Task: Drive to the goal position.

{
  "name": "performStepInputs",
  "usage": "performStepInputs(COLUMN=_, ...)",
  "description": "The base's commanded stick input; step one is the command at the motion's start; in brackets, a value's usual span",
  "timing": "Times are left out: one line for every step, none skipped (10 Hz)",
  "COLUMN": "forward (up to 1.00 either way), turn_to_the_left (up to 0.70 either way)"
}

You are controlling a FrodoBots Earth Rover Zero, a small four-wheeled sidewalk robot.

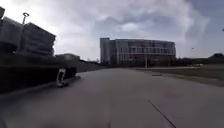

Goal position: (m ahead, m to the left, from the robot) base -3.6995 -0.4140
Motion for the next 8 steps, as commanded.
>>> performStepInputs(forward=1.0, turn_to_the_left=0.0)
performStepInputs(forward=1.0, turn_to_the_left=0.0)
performStepInputs(forward=1.0, turn_to_the_left=0.0)
performStepInputs(forward=1.0, turn_to_the_left=0.0)
performStepInputs(forward=1.0, turn_to_the_left=0.0)
performStepInputs(forward=1.0, turn_to_the_left=0.0)
performStepInputs(forward=1.0, turn_to_the_left=0.0)
performStepInputs(forward=1.0, turn_to_the_left=0.0)
